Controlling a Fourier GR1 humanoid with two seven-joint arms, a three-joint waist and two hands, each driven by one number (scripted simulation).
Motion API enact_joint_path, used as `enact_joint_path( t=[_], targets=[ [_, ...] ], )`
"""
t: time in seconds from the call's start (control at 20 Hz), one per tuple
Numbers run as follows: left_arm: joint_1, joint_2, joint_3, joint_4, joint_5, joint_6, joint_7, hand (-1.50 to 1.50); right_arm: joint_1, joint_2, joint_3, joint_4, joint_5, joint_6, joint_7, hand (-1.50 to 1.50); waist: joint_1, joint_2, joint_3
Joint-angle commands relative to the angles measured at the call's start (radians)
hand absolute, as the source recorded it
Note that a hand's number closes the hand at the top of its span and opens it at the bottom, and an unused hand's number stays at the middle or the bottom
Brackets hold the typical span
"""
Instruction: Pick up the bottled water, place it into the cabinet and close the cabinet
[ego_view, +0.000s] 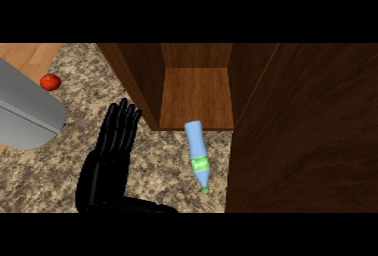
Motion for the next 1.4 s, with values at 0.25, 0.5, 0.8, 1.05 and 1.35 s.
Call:
enact_joint_path(
  t=[0.25,0.5,0.8,1.05,1.35],
  targets=[
    [0.277,0.122,-0.042,-0.326,0.014,-0.046,0.001,-1.50,-0.024,-0.099,0.118,-0.053,0.123,0.059,0.110,1.50,0.017,-0.002,-0.001],
    [0.398,0.159,0.047,-0.361,0.068,-0.098,-0.091,-1.50,0.013,-0.183,0.218,-0.072,0.179,0.148,0.067,1.50,0.014,-0.004,-0.001],
    [0.578,0.231,0.153,-0.448,0.156,-0.186,-0.140,-1.50,-0.034,-0.139,0.324,-0.137,0.286,0.102,0.129,1.50,0.025,-0.005,-0.002],
    [0.635,0.259,0.255,-0.463,0.253,-0.265,-0.165,-1.50,-0.099,-0.108,0.373,-0.189,0.311,0.107,0.241,1.50,0.038,-0.002,-0.004],
    [0.686,0.277,0.302,-0.456,0.323,-0.349,-0.171,-1.50,-0.167,-0.025,0.396,-0.132,0.295,0.099,0.317,1.50,0.054,0.002,-0.004]
  ],
)
